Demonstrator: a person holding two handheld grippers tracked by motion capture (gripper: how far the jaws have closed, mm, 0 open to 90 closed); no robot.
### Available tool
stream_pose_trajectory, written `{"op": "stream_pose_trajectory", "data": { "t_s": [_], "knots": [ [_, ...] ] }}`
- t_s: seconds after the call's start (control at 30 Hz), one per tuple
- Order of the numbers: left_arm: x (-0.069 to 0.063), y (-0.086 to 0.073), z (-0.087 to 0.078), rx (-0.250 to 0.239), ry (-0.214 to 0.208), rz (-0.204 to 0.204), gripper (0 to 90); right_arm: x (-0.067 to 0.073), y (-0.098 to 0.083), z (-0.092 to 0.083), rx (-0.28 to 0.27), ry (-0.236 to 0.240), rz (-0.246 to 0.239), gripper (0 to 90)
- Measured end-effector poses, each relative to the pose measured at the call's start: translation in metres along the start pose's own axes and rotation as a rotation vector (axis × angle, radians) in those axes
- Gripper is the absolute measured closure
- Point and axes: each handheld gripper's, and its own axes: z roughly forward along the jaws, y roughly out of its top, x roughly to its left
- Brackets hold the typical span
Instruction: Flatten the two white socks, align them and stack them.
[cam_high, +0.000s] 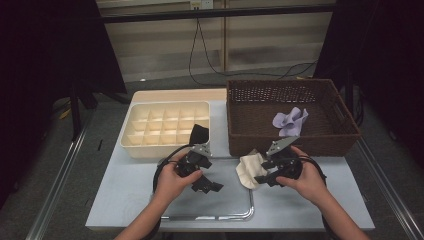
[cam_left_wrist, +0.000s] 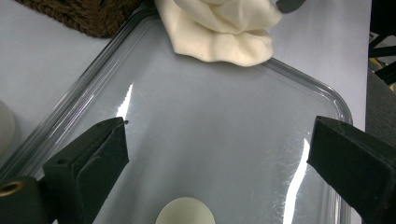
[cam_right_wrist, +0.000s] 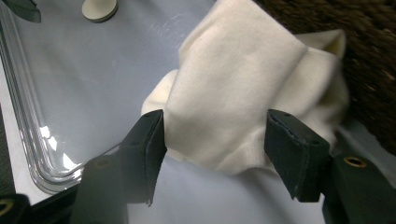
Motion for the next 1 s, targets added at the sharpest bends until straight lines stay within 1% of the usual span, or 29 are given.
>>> {"op": "stream_pose_trajectory", "data": {
  "t_s": [0.03,0.13,0.17,0.23,0.27,0.33,0.4,0.43,0.47,0.5,0.6,0.63,0.67,0.7,0.73,0.77,0.83,0.87,0.9,0.93,1.0],
  "knots": [
    [0.0,0.0,0.0,-0.001,-0.003,0.002,4.7,0.002,0.0,0.001,0.003,0.003,-0.005,40.5],
    [0.0,0.001,0.001,0.0,0.001,0.009,4.7,0.007,0.003,0.004,0.004,0.021,-0.033,49.7],
    [-0.001,0.001,0.001,0.001,-0.001,0.006,4.7,0.009,0.004,0.006,0.005,0.032,-0.035,50.9],
    [-0.001,0.002,0.001,-0.003,-0.006,0.006,4.6,0.013,0.005,0.008,0.013,0.034,-0.057,53.5],
    [-0.002,0.002,0.002,-0.011,-0.005,-0.004,4.6,0.014,0.006,0.01,0.021,0.037,-0.063,55.2],
    [-0.002,0.003,0.002,-0.008,-0.007,0.007,4.6,0.016,0.006,0.013,0.032,0.043,-0.07,58.1],
    [-0.002,0.004,0.002,-0.008,-0.005,0.007,4.6,0.019,0.006,0.015,0.041,0.04,-0.064,61.7],
    [-0.003,0.004,0.002,-0.01,-0.006,0.004,4.6,0.018,0.006,0.016,0.041,0.044,-0.067,61.4],
    [-0.003,0.004,0.002,-0.008,-0.005,0.009,4.6,0.018,0.005,0.015,0.039,0.044,-0.064,61.6],
    [-0.003,0.005,0.002,-0.012,-0.006,0.008,4.6,0.018,0.005,0.014,0.039,0.045,-0.06,64.0],
    [-0.003,0.005,0.004,-0.015,-0.015,0.0,4.5,0.016,0.004,0.013,0.029,0.046,-0.047,67.2],
    [-0.002,0.006,0.004,-0.016,-0.017,0.002,4.5,0.015,0.004,0.013,0.023,0.046,-0.052,67.9],
    [-0.003,0.007,0.005,-0.02,-0.02,-0.003,4.5,0.015,0.003,0.014,0.023,0.048,-0.049,68.1],
    [-0.003,0.007,0.006,-0.033,-0.026,-0.018,4.5,0.015,0.003,0.016,0.02,0.042,-0.04,68.8],
    [-0.002,0.008,0.005,-0.02,-0.024,0.0,4.4,0.016,0.002,0.017,0.022,0.041,-0.034,70.8],
    [-0.002,0.009,0.006,-0.021,-0.028,0.0,4.3,0.015,0.002,0.019,0.025,0.047,-0.036,71.8],
    [-0.003,0.011,0.007,-0.026,-0.033,-0.006,4.3,0.014,0.0,0.021,0.02,0.057,-0.023,76.5],
    [-0.002,0.012,0.008,-0.031,-0.036,-0.001,4.2,0.014,0.0,0.022,0.021,0.059,-0.019,78.8],
    [-0.003,0.014,0.008,-0.032,-0.035,-0.006,3.9,0.014,-0.001,0.022,0.022,0.063,-0.023,80.9],
    [-0.003,0.015,0.009,-0.042,-0.037,-0.014,3.8,0.014,-0.001,0.022,0.028,0.063,-0.023,83.0],
    [-0.002,0.018,0.01,-0.03,-0.024,-0.01,3.6,0.015,-0.002,0.022,0.012,0.058,-0.03,85.0]
  ]
}}
